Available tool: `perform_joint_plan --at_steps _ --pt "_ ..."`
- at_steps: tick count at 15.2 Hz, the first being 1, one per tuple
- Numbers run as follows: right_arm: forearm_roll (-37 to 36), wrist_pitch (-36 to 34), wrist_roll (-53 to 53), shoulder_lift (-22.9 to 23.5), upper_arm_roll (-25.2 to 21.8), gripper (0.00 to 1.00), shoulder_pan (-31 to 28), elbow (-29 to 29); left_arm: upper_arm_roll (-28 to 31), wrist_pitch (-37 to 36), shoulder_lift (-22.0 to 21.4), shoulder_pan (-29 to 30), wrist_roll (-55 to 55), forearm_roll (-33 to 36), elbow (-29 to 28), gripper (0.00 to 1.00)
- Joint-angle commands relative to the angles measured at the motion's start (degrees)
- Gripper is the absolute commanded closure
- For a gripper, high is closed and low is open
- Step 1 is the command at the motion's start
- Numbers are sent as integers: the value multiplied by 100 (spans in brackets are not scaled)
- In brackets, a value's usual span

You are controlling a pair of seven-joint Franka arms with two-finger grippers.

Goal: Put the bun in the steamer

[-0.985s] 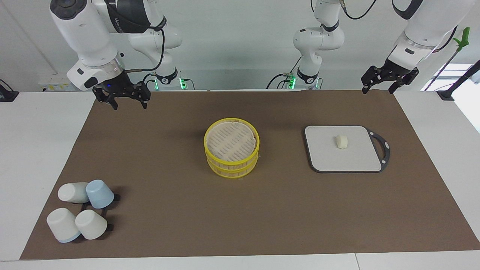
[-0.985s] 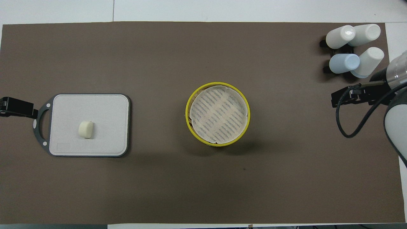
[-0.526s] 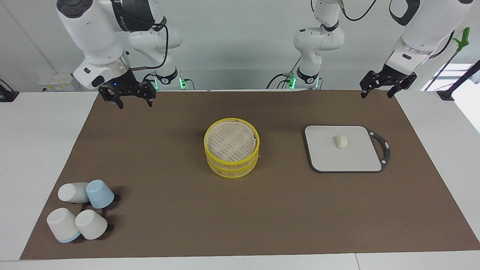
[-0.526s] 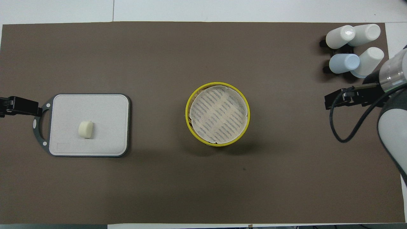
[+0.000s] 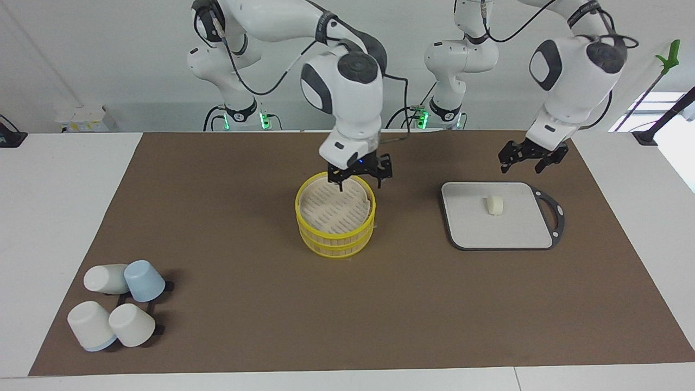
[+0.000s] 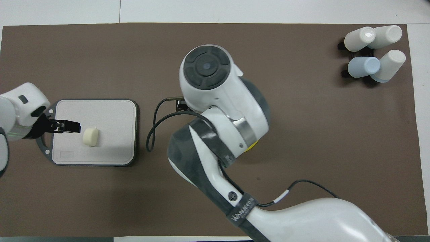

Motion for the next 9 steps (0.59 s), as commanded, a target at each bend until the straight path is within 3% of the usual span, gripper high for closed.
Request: perform_joint_plan --at_steps 1,3,5,7,8,9 --pt "-148 183 267 243 3 0 147 10 -34 1639 310 144 406 71 -1146 0" --pt "-166 393 258 208 11 0 200 -245 -43 2170 759 92 416 71 -1200 0" --pt "-166 649 223 103 11 2 209 -535 -43 2224 796 56 407 71 -1296 0" --pt "-140 641 214 59 11 54 227 -624 -43 2312 814 65 416 71 -1324 53" --pt "-139 623 232 32 11 60 235 -703 -43 2295 814 65 416 80 -1315 66" --pt "-139 658 258 -55 11 60 244 -877 -43 2268 814 65 416 71 -1297 80"
